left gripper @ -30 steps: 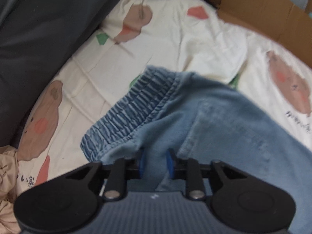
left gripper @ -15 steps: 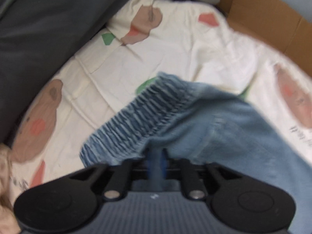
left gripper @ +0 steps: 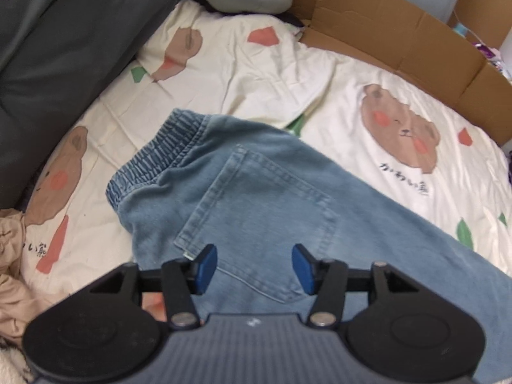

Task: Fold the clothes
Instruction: 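Lift the waistband with the left gripper, lay it down and open, then move the right gripper to the jeans leg hem and close on it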

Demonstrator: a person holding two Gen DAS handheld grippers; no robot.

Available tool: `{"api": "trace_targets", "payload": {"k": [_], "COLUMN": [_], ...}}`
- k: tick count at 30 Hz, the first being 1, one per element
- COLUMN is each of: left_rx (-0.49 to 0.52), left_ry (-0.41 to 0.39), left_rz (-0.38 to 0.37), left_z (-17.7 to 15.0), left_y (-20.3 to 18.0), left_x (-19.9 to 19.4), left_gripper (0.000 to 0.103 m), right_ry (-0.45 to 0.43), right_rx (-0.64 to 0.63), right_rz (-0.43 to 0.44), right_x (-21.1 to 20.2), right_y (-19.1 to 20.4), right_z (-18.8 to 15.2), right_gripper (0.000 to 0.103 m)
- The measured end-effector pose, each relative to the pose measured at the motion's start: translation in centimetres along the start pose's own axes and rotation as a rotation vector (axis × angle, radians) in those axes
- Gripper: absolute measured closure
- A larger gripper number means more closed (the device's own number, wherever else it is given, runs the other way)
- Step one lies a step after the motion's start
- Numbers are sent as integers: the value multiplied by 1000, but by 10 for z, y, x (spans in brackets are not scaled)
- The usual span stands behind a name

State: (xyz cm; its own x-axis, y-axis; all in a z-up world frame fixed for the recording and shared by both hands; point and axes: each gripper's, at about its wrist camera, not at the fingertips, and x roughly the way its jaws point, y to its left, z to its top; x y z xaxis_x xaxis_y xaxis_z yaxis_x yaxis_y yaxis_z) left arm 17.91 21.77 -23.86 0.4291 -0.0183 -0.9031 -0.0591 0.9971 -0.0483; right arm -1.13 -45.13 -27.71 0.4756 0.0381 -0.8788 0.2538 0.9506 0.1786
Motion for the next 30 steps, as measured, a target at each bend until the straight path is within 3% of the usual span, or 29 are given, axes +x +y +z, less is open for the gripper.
{"api": "trace_targets", "payload": {"k": [8,13,19,20,21,23,30], "left_rx": [21,31,45,49,54,66,96], "left_ry": [-16,-18,-7,-4,-2,4,-8], "left_rz": [-20,-24,-20,-20,-19,-18,-8], "left_z": [2,-2,-8,-9,-9,-11,-11], "left_y": [-30,-46,-65,-68,-71,-76,-88], "left_x": [-52,-81,-111,-117,-122,-134,-165], "left_gripper": [34,30,28,28,28,26,19], "right_ry": [-3,6,-13,-20,-27,-45,-124], "right_rx": [8,20,5,6,7,10,31], "right_rz": [71,82,105,107,109,101,45], "right_x": [-49,-69,-89,-91,-93,-96,-99], "right_y": [-35,-47,-53,-55,-57,-61,-76], "right_z": [-18,-33,-40,-40,-41,-41,-50], "right_gripper": [64,56,54,53,44,35,33]}}
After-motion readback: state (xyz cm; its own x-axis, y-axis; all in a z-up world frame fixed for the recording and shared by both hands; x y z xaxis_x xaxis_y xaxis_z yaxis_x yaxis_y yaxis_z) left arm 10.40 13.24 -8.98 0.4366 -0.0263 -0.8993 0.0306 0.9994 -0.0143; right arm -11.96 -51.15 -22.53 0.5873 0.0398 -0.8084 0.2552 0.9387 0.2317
